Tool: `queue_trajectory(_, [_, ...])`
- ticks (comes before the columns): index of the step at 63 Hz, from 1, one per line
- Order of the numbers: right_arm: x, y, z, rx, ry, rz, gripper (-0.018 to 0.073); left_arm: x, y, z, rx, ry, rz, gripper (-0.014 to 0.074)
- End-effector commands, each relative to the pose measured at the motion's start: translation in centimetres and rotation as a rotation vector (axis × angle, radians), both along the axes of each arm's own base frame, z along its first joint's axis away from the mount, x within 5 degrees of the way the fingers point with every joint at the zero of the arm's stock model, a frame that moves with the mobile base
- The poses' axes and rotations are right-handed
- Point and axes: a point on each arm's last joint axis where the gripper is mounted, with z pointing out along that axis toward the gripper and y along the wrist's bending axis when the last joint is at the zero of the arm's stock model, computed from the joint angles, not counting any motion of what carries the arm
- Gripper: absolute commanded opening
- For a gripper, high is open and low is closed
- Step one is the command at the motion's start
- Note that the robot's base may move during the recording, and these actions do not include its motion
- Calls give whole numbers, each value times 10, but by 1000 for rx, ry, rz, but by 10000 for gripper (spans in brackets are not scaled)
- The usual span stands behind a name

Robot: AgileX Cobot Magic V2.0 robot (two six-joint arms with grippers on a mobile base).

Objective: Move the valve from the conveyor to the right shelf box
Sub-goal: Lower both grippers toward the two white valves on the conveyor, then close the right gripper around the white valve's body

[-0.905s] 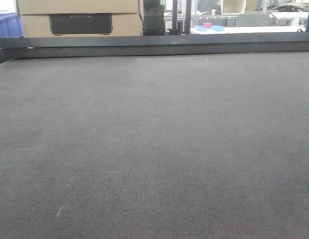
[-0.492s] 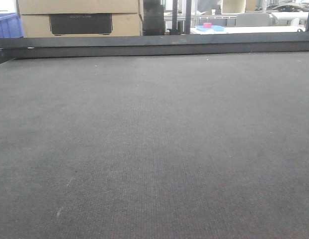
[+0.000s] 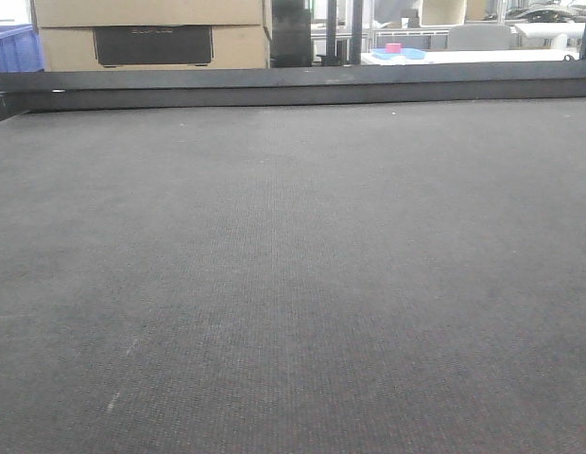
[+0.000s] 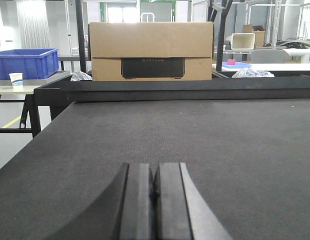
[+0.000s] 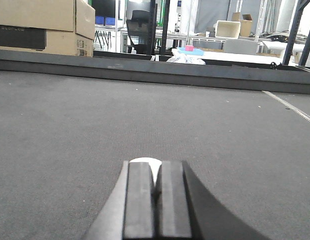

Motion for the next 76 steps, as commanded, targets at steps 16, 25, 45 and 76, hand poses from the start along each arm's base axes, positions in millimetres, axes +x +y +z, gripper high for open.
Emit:
queue_trajectory(16, [-3,-1,23,7,-154,-13,-166,-4,1,18,-11,-19,4,-111])
queue_trajectory(25, [-13,0,53,0,-95,5,-166,-19,3,59,-14,26,14,-111])
queue_trajectory(45, [2,8,114,55,262,82,-166,-5,-1,134,-72,313,-7,-111])
queue_trajectory(76, [105,21,146,-12,1021,146,-166,100,-16,157,-48,923,-18,-111])
